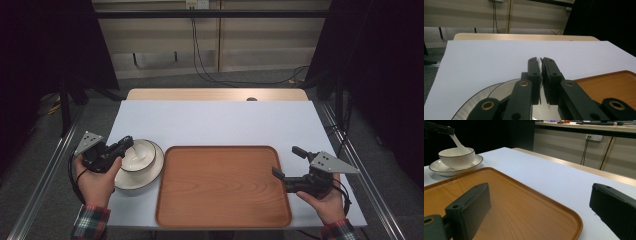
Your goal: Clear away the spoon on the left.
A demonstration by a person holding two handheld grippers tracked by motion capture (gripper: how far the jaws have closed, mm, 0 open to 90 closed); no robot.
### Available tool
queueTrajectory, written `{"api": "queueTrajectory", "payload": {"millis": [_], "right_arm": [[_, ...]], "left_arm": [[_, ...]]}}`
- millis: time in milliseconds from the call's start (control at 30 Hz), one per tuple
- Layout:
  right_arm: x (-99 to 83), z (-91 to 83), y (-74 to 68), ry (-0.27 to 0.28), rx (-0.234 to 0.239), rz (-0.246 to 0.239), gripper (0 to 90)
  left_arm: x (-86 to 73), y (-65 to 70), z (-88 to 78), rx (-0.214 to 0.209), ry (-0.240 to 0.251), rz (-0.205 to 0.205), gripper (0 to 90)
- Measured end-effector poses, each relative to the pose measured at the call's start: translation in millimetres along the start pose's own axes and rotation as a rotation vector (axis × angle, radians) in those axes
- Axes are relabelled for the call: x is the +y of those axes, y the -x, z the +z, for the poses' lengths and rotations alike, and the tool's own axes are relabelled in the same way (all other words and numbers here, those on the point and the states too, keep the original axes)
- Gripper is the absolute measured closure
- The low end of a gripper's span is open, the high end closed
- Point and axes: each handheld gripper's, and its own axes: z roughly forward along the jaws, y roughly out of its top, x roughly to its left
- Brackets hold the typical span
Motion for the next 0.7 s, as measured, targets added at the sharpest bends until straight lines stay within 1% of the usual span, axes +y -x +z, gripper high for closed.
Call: {"api": "queueTrajectory", "payload": {"millis": [67, 100, 167, 200, 300, 367, 433, 500, 533, 567, 600, 700], "right_arm": [[0.0, -0.3, 0.0, -0.001, -0.001, 0.004, 3.1], [0.0, -0.3, 0.0, -0.001, -0.001, 0.004, 3.1], [0.0, -0.2, 0.1, 0.000, 0.001, 0.001, 3.1], [0.0, -0.1, 0.0, -0.001, 0.000, 0.001, 3.1], [-0.1, -0.1, 0.2, -0.001, 0.001, 0.003, 3.1], [-0.1, -0.6, 0.2, -0.003, 0.001, 0.004, 3.1], [-0.1, -0.5, 0.3, -0.002, 0.000, 0.002, 3.1], [-0.2, -0.5, 0.2, -0.002, -0.001, 0.006, 3.1], [-0.2, -0.7, 0.3, -0.002, -0.003, 0.006, 3.1], [-0.3, -0.6, 0.3, 0.001, 0.000, 0.007, 3.1], [-0.3, -0.8, 0.4, 0.000, 0.001, 0.008, 3.1], [-0.4, -1.0, 0.4, 0.000, 0.002, 0.011, 3.1]], "left_arm": [[0.3, -0.7, 2.6, -0.003, 0.007, 0.002, 84.8], [0.4, -0.4, 3.7, 0.004, 0.009, -0.002, 84.8], [0.2, -0.8, 7.0, 0.005, 0.015, -0.004, 84.8], [-0.7, -1.4, 10.4, 0.002, 0.024, -0.008, 84.9], [-0.7, -1.6, 13.7, -0.009, 0.035, -0.017, 85.0], [-0.3, -1.1, 17.7, 0.004, 0.040, -0.014, 85.1], [-0.3, -1.6, 18.7, 0.000, 0.042, -0.013, 85.1], [-0.8, -1.7, 21.5, 0.003, 0.053, -0.022, 85.1], [-0.9, -1.6, 24.4, 0.007, 0.058, -0.019, 85.1], [-0.9, -1.5, 25.9, -0.001, 0.061, -0.020, 85.0], [-0.8, -0.5, 27.4, 0.008, 0.061, -0.019, 85.0], [-0.6, -0.6, 30.3, 0.001, 0.059, -0.012, 85.0]]}}
